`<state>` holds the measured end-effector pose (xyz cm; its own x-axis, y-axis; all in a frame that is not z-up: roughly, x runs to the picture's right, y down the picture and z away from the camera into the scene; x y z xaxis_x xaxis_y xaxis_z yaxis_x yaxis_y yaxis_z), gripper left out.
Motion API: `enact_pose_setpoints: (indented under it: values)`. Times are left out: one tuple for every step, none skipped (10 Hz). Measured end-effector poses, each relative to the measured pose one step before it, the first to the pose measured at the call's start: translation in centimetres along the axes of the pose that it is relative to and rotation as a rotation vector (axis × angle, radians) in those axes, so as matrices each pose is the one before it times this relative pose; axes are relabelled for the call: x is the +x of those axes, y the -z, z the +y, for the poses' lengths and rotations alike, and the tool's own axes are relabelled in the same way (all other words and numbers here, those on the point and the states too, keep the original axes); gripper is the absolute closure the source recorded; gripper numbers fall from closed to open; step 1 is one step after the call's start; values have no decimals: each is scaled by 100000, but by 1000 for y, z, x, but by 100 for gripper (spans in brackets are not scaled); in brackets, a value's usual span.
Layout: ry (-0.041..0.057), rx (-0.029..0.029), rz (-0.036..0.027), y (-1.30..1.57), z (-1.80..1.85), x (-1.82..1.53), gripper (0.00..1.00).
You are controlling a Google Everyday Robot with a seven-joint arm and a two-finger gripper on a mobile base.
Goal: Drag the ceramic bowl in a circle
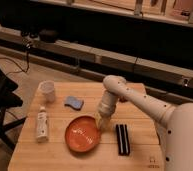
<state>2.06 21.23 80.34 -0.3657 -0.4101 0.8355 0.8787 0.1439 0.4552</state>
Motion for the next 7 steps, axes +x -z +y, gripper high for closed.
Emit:
enact_pose_setpoints:
  values:
    - [33,129,-167,-176,-798,580,100]
    - [-339,42,-131,266,147,176,100]
    - [872,228,-412,400,751,-62,100]
    - [421,361,-284,380,967,-222,100]
    - [2,170,-67,242,526,-122,100]
    - [272,222,-286,-40,-173,59,100]
    - [564,637,-224,-71,-801,672,100]
